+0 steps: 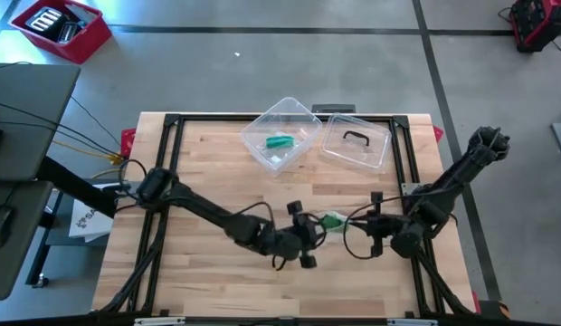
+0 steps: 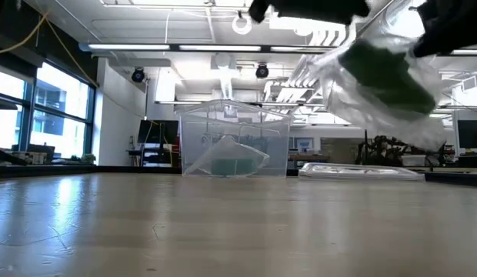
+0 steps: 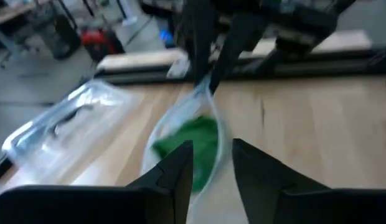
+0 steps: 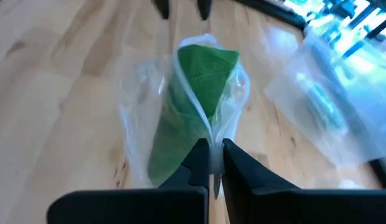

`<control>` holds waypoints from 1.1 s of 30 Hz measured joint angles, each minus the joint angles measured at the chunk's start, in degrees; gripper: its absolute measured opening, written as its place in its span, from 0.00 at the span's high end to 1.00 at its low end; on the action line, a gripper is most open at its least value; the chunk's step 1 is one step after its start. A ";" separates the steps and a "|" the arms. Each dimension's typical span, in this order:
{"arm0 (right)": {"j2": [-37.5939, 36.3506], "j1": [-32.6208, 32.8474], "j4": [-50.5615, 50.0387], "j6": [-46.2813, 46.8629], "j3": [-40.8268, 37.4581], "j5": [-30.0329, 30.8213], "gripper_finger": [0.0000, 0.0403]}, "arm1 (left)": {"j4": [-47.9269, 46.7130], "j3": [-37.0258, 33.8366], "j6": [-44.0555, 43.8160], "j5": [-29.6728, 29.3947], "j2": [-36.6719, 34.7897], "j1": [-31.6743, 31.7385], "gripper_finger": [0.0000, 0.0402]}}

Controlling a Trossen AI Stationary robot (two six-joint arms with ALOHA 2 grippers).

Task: Roll bandage
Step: Put the green bandage into the transparent zip bag

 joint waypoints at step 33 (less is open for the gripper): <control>7.39 1.41 9.40 -9.71 3.83 -1.54 0.99 | 16.64 0.00 -4.75 25.86 10.86 7.00 1.00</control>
